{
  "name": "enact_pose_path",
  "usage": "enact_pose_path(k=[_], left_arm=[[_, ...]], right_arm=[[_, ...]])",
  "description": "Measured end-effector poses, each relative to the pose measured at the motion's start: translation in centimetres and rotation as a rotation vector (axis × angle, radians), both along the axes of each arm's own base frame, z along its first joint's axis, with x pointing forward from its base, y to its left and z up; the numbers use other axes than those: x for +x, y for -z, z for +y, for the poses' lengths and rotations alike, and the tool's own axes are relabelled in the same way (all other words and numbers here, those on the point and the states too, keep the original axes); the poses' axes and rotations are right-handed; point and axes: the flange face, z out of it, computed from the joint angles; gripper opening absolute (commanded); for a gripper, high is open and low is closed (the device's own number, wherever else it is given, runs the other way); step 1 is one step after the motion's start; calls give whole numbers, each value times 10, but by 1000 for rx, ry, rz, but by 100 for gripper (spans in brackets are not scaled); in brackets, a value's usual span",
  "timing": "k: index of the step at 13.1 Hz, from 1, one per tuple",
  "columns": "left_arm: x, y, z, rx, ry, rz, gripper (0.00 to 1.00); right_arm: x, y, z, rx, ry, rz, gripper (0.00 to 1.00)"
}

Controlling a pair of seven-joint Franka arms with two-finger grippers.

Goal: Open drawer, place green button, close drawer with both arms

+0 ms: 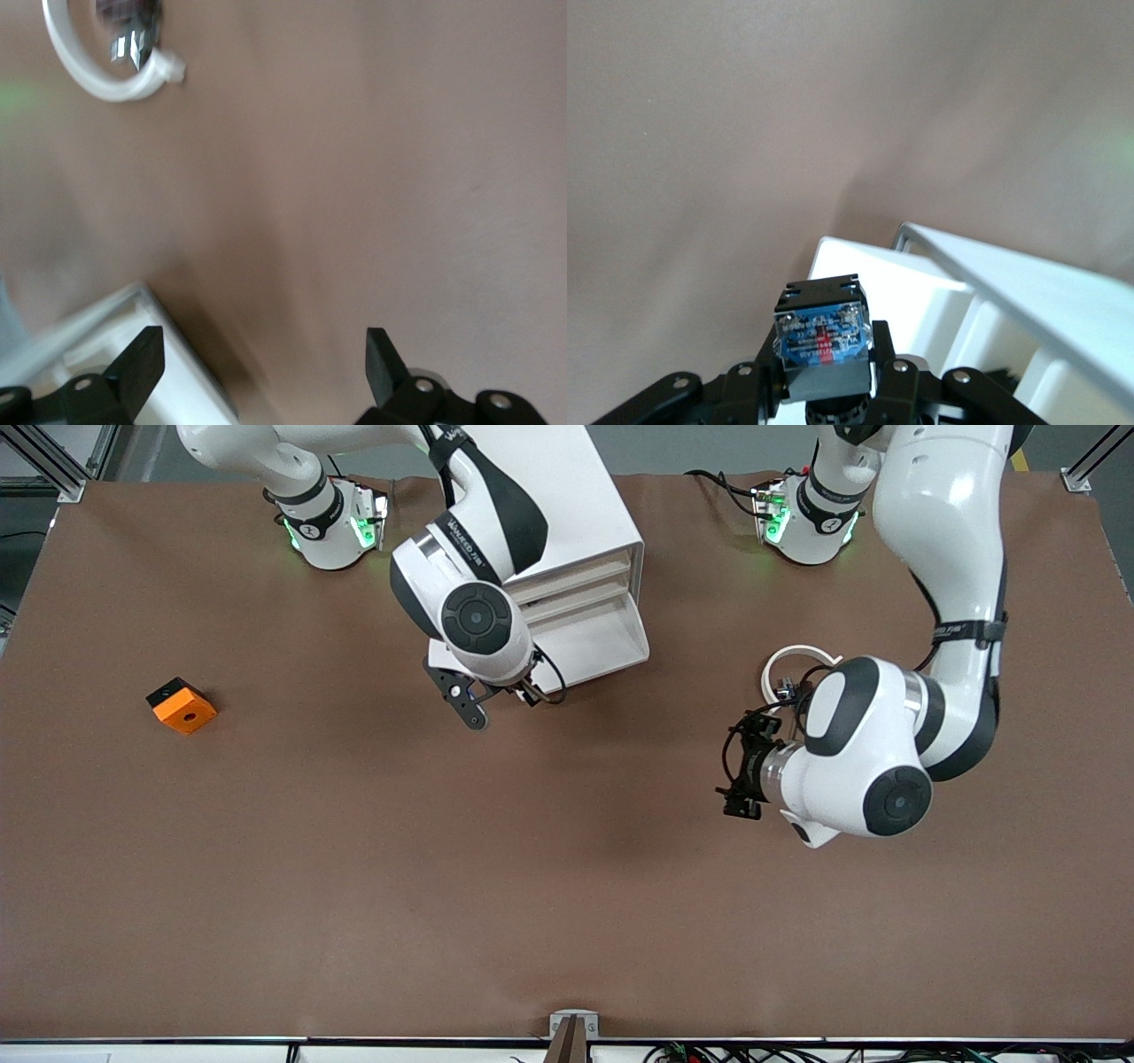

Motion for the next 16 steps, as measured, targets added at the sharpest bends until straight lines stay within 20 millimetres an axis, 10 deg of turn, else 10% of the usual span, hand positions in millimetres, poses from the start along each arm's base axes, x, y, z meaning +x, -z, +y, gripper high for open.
enact_pose_path(k=[8, 16], left_arm=[[-12, -162, 92, -32, 627, -318, 100], [-67, -226, 184, -97, 996, -380, 100]], right_arm=[[-48, 55, 63, -67, 74, -2, 21], [-60, 105, 73, -81, 91, 84, 23]])
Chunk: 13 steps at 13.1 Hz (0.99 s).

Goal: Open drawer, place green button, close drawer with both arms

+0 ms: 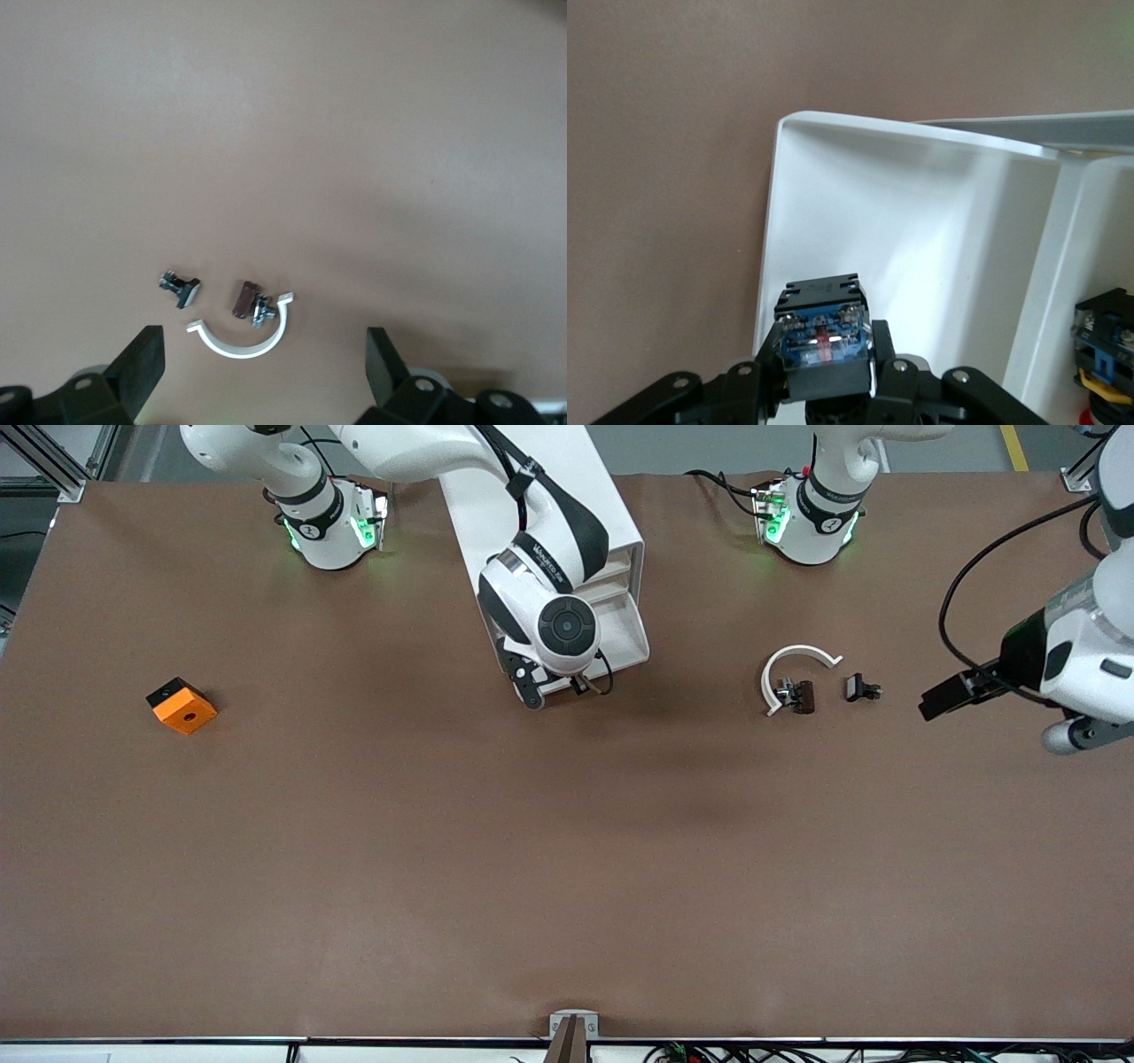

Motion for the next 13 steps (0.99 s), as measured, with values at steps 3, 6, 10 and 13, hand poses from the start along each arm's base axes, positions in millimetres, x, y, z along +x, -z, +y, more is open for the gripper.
enact_pose_path(k=[3, 6, 10, 13], left_arm=[[-29, -10, 11, -1, 78, -29, 100], [-50, -15, 20, -5, 116, -47, 100], [-51, -26, 33, -5, 115, -69, 100], [-49, -25, 38, -4, 111, -45, 100]], right_arm=[[-11, 3, 8, -3, -19, 3, 26], [-18, 11, 13, -13, -31, 10, 29], [-21, 21, 15, -24, -36, 19, 41], [-23, 23, 16, -26, -39, 21, 97]])
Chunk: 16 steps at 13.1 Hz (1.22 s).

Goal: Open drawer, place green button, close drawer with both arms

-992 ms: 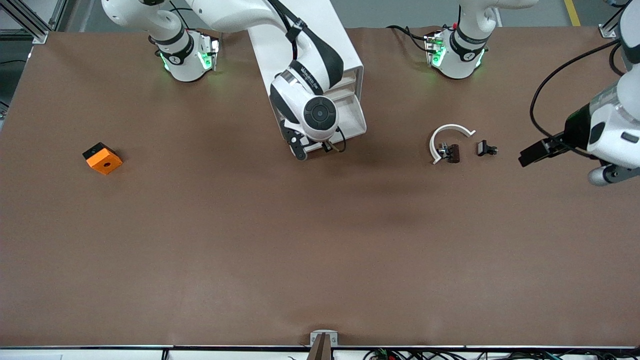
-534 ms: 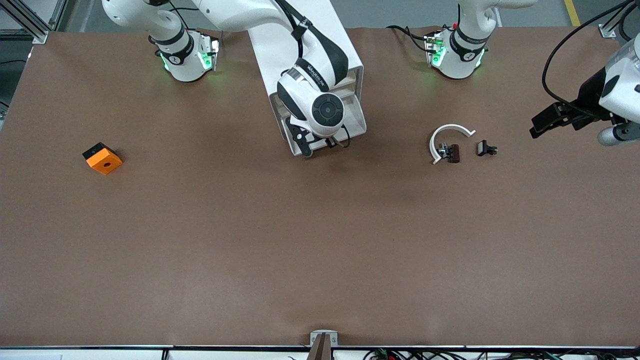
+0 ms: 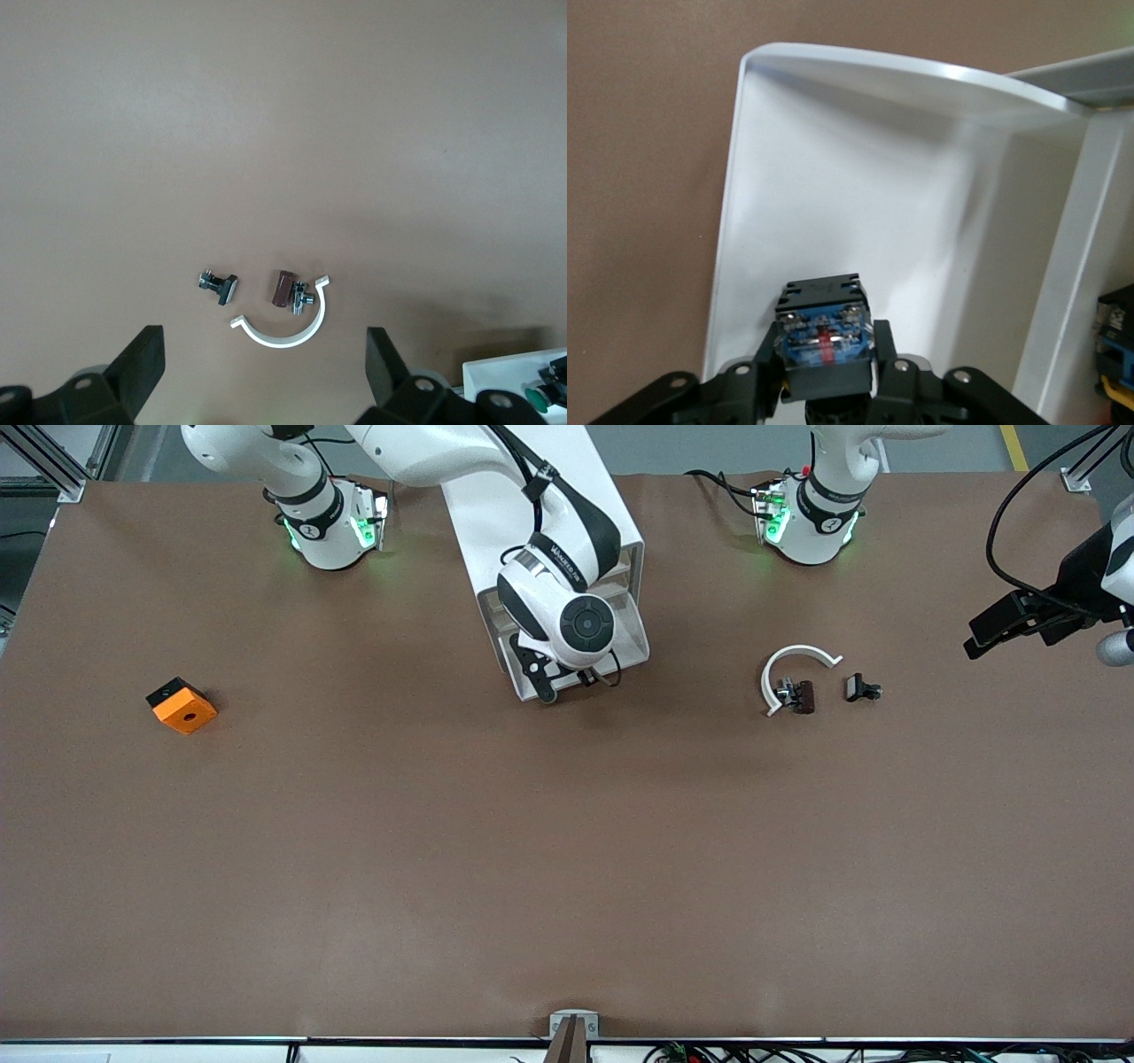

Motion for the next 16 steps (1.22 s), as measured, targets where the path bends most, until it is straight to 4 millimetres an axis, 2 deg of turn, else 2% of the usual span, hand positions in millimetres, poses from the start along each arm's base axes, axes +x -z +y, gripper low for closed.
enact_pose_path(k=[1, 5, 7, 9, 11, 13, 16], left_arm=[[1, 3, -1, 0, 2, 6, 100], [3, 8, -9, 1, 16, 15, 100], [5, 11, -15, 1, 27, 12, 100], [8, 13, -22, 1, 40, -3, 100], [10, 17, -26, 0, 47, -10, 100], [13, 21, -29, 0, 51, -12, 100], [20, 33, -40, -1, 20, -16, 100]], right_arm=[[-1, 0, 1, 0, -2, 0, 100], [-6, -3, 6, 5, -13, -4, 100], [-3, -11, 10, 20, -14, -16, 100], [1, -34, 14, 38, -18, -27, 100], [5, -65, 13, 37, -27, -17, 100], [18, -101, 2, 44, -18, -15, 100], [47, -159, -26, 93, 31, -53, 100]])
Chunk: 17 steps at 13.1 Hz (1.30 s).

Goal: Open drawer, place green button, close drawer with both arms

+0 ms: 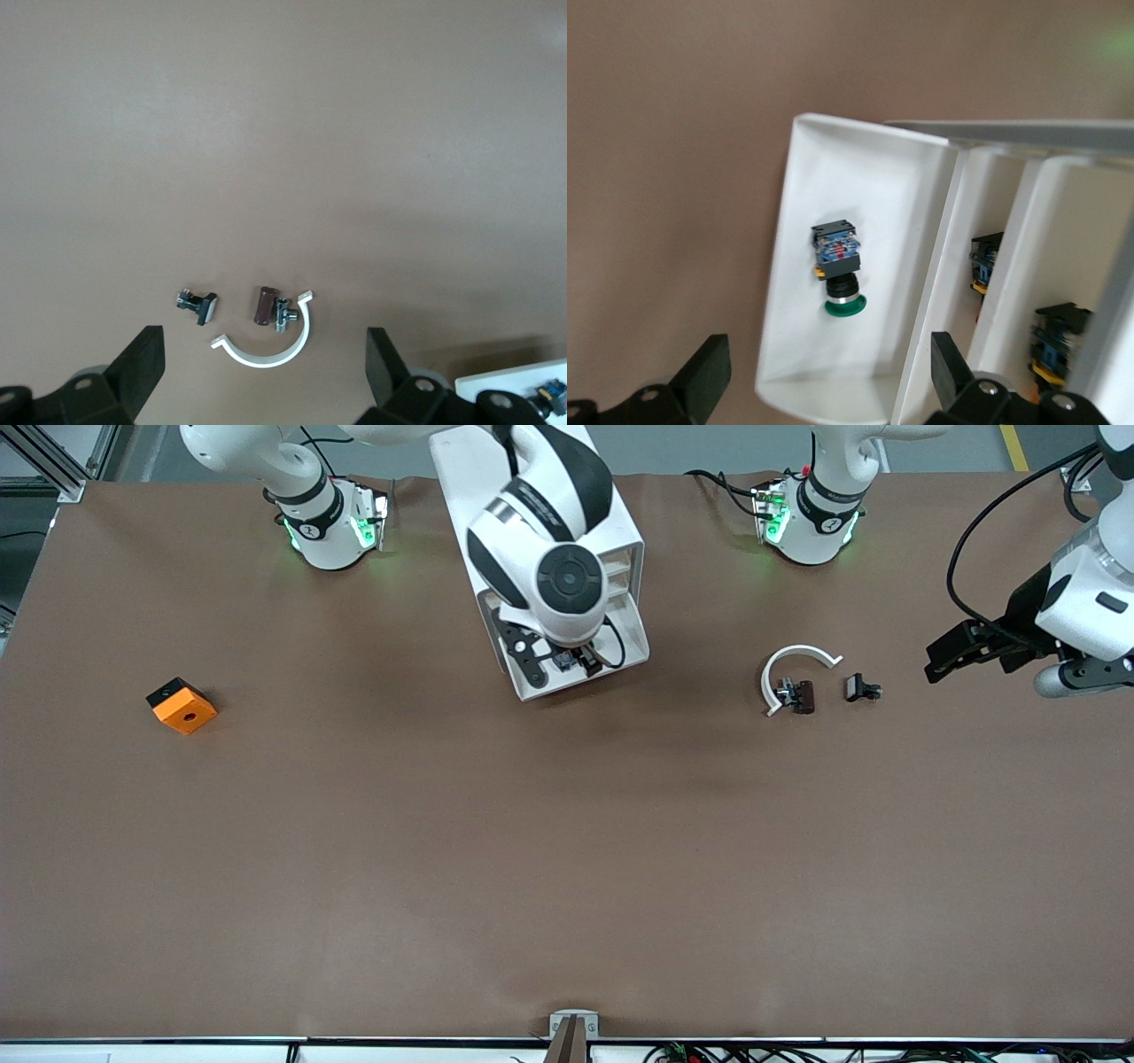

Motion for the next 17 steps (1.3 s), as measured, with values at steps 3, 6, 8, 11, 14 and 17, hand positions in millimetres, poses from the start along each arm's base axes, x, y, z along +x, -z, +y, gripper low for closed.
enact_pose_path(k=[3, 6, 8, 11, 14, 17], left_arm=[[10, 32, -36, -5, -50, 0, 100], [24, 74, -75, -18, -127, 6, 100], [31, 103, -102, -26, -176, 21, 100], [36, 151, -147, -29, -231, 49, 100], [30, 203, -207, -32, -230, 68, 100], [9, 251, -268, -25, -159, 96, 100]], right_arm=[[16, -64, -39, 39, 43, -25, 100], [20, -129, -80, 92, 36, -72, 100], [15, -162, -110, 83, -69, -96, 100], [13, -200, -161, 87, -260, -122, 100], [27, -239, -251, 163, -430, -140, 100], [39, -251, -343, 192, -588, -172, 100]])
